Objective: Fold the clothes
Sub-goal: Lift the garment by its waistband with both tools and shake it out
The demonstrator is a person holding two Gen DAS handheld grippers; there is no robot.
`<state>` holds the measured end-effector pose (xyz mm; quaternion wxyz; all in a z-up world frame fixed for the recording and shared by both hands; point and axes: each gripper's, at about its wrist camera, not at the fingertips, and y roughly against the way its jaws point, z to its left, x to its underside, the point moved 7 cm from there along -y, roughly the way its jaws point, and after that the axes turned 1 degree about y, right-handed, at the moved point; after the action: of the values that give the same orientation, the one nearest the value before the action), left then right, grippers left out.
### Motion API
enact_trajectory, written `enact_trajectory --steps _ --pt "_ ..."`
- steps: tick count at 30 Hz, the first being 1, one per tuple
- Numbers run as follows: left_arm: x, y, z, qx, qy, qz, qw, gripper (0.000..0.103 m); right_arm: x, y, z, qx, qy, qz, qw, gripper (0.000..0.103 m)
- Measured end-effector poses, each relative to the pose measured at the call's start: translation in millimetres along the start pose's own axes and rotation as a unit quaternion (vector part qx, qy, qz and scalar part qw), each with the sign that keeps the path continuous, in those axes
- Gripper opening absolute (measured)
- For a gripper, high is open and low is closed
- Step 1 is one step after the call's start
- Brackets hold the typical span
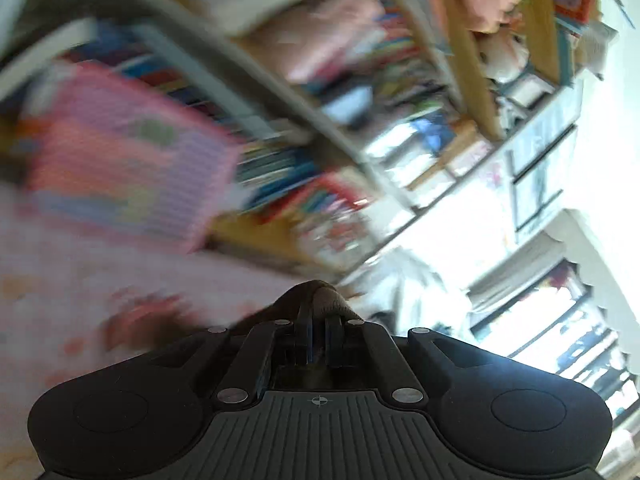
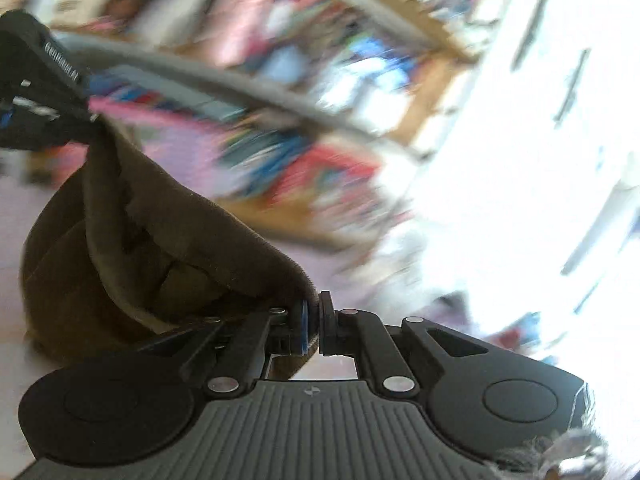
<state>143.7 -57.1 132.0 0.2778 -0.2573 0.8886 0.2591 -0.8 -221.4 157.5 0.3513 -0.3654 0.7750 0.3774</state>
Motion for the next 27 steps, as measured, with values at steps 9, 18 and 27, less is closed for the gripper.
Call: enact_trajectory --steps 9,18,27 --pt "-95.8 81.8 -82.3 0.192 -0.085 -0.138 0.9679 0.005 37.0 24.9 98.8 -0.178 0.022 0.071 0.981 0.004" --pt "24.6 70.2 209.3 -0.108 -0.025 0.073 0.9911 0.005 80.6 66.9 206.6 -0.369 0.041 0.151 0.916 0.004" --pt "50.7 99.0 311.4 -0.220 0.007 0.097 0.9707 0.007 96.9 63.5 306.8 -0.474 0.012 0.254 0.843 0.004"
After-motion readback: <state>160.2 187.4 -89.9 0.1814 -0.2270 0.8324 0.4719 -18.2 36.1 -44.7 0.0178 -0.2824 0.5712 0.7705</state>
